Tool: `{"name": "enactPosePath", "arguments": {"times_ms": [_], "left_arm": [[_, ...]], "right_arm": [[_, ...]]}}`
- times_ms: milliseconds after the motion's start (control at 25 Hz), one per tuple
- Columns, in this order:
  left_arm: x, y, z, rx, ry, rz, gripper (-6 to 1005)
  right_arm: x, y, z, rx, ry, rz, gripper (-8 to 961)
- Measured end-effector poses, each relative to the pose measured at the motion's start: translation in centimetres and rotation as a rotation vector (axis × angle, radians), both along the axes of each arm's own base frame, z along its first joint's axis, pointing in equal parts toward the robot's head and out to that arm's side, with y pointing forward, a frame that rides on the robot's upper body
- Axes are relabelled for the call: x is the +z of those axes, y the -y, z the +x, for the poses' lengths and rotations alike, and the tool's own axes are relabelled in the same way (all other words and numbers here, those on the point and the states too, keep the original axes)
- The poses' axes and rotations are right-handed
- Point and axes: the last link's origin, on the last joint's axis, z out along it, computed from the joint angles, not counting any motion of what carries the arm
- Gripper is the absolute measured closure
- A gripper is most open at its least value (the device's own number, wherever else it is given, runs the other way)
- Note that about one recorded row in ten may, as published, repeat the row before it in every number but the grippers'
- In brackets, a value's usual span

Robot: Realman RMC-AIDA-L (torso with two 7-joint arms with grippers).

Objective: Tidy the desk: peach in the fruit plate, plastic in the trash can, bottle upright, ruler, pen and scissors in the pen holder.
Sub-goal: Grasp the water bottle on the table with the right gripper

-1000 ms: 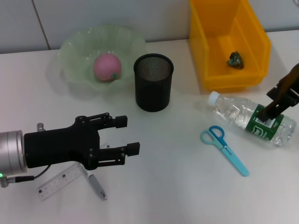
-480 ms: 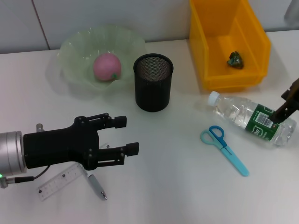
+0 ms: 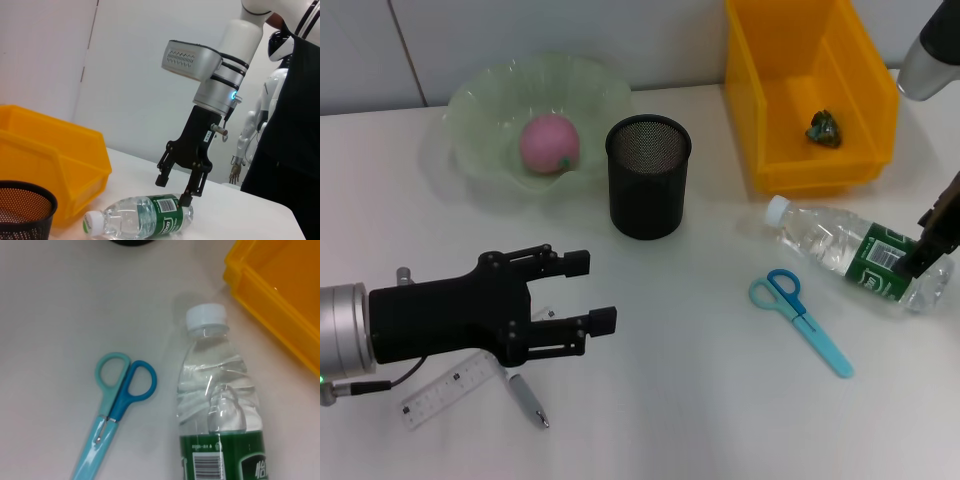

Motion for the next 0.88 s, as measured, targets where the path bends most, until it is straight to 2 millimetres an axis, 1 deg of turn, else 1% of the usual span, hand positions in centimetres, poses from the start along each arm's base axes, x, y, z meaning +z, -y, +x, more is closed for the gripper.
{"name": "enactPosePath", "arguments": {"times_ms": [320, 560, 880], "left_arm": [[0.1, 0.3, -0.1, -0.001, 0.003, -0.002, 212], [0.2, 0.3, -0.1, -0.001, 0.011, 0.001, 212], [0.2, 0.3, -0.1, -0.001, 0.012, 0.002, 212]], "right_arm": [[-1.1, -0.2, 0.3, 0.013, 0.002, 0.002, 152], [-2.1, -0.2, 1.0, 0.005, 0.01, -0.01, 152], [-2.6, -0.2, 1.6, 0.001, 0.016, -0.008, 152]]}}
